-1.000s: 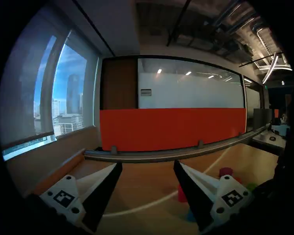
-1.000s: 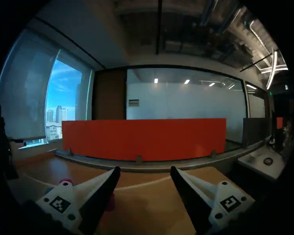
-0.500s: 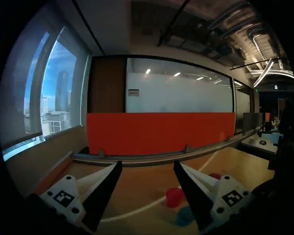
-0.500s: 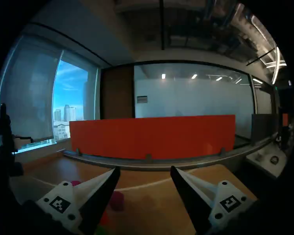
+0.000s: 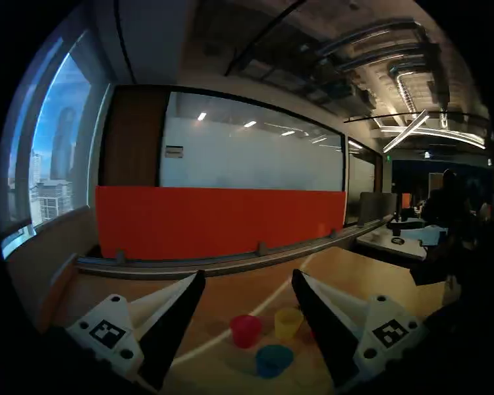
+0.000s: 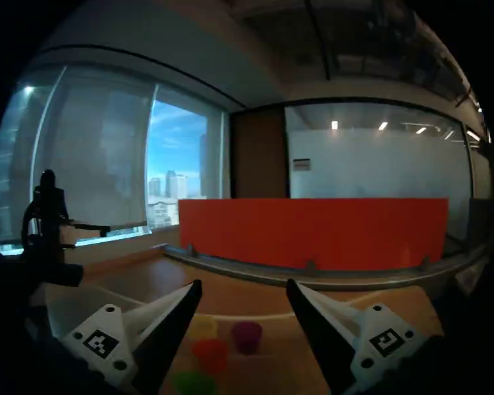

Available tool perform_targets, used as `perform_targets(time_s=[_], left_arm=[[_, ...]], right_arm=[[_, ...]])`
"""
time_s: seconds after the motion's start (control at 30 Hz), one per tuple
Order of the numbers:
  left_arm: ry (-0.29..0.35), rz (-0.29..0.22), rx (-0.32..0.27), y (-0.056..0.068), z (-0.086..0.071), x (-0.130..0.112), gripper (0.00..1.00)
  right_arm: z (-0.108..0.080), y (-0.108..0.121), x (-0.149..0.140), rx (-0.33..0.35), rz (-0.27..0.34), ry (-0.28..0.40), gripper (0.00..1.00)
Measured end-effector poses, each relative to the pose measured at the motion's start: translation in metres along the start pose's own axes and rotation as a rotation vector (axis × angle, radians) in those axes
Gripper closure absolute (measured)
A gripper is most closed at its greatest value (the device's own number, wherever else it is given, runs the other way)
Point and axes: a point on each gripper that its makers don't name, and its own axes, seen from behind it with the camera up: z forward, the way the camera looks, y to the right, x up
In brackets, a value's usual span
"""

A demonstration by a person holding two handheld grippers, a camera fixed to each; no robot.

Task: Pour water

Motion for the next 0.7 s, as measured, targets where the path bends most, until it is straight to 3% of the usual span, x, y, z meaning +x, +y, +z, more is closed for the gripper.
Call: perform_targets(time_s=[0.1,0.4,0.7], left_arm=[[-0.004,0.004,-0.042,0.006,0.001,-0.001,0.02],[-0.039,0.032,-0.090,0.015,0.004,-0.011,0.02],[-0.106,0.064,-0.167,0.031,0.003,-0.031,0.02]], right_arm=[[0.000,-0.016,0.003,0.061,-0.023,-0.004,0.01],[0.001,-0.034,-0.005,0.120,-0.037,-0.045,0.01],[-0.004,-0.046,-0.025,0.178,-0.068,-0.138,0.01]])
